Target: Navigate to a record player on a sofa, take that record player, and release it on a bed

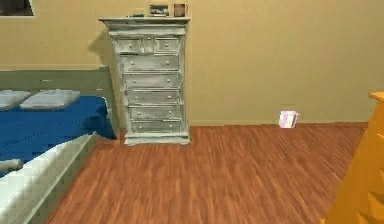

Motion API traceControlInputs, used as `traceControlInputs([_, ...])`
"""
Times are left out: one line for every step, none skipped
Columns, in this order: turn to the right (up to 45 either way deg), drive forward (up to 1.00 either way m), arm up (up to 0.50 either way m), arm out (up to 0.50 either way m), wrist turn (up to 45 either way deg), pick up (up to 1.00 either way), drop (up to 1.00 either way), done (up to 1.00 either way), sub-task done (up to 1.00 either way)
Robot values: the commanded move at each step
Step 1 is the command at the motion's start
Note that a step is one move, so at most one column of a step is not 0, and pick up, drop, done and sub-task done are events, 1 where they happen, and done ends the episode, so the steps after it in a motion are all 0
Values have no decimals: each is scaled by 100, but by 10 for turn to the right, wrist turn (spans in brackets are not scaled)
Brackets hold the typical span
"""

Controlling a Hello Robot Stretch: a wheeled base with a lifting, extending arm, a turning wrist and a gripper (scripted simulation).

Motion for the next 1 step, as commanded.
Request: traceControlInputs([150,0,0,0,0,0,0,0,0])
